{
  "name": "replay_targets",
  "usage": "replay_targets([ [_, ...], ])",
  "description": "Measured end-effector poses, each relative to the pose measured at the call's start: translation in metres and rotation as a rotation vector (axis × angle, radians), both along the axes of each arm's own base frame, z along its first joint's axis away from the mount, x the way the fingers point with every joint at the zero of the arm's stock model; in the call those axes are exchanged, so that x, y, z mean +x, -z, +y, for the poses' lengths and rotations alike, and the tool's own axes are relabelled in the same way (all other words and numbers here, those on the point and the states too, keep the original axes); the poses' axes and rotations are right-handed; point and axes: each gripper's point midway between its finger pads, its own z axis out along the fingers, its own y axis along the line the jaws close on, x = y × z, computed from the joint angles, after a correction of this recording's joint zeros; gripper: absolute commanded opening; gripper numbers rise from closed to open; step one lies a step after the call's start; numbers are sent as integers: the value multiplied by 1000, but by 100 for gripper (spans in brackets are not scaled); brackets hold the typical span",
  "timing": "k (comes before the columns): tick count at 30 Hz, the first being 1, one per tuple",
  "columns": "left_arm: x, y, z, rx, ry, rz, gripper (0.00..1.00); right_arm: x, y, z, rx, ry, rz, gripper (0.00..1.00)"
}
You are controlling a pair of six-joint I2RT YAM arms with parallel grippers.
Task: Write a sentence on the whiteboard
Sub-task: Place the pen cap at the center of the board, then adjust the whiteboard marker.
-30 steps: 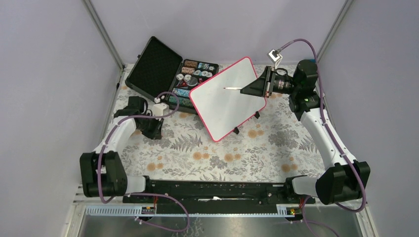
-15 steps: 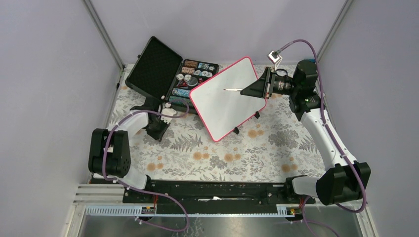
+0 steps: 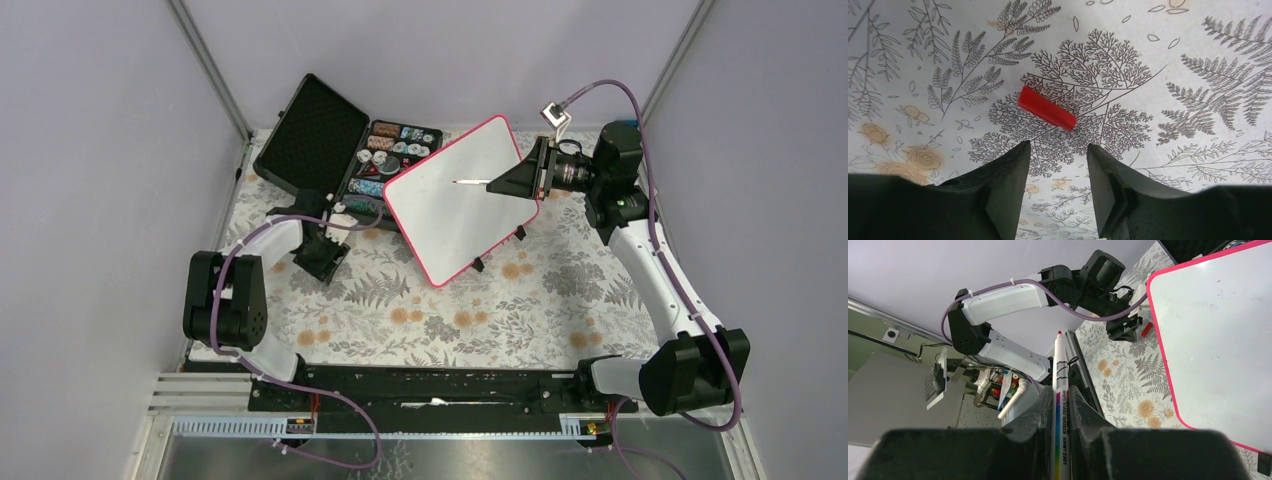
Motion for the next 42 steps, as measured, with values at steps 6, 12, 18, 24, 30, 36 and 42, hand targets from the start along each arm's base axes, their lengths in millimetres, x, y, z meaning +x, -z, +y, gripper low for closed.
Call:
replay_targets([
  [6, 8, -13, -4, -18, 4, -13, 65, 0, 1, 0, -4, 0, -5, 0],
  [12, 17, -42, -5, -68, -15, -36, 65, -1, 9, -1, -24, 0, 2, 0],
  [18, 73, -168, 1, -305, -84, -341, 74, -2, 10, 1, -30, -7, -11, 0],
  [24, 57, -323, -69, -703, 75, -671, 75, -18, 13, 26, -34, -82, -9, 0],
  [30, -9, -362, -187, -1028, 415, -531, 74, -39, 25, 58, -45, -197, 11, 0],
  [36, -36, -346, -234, -1126, 491, -343, 71, -53, 30, 69, -60, -250, -6, 0],
  [42, -54, -320, -253, -1194, 463, -169, 63, -53, 31, 69, -63, -253, -18, 0],
])
